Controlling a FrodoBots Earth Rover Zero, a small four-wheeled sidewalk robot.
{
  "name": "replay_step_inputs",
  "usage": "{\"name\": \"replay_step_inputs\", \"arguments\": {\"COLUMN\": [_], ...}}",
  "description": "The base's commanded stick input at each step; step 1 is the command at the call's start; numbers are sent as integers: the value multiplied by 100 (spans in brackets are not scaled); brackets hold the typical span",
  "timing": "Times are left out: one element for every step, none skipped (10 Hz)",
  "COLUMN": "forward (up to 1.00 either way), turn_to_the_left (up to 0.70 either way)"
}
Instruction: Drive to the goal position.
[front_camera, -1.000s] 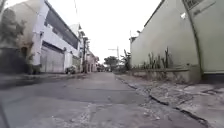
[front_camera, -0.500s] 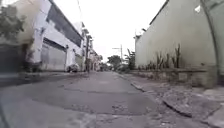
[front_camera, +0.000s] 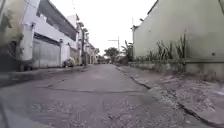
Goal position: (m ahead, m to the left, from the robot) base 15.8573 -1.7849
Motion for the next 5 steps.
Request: {"name": "replay_step_inputs", "arguments": {"forward": [98,98,98,98,98], "turn_to_the_left": [0,0,0,0,-4]}}
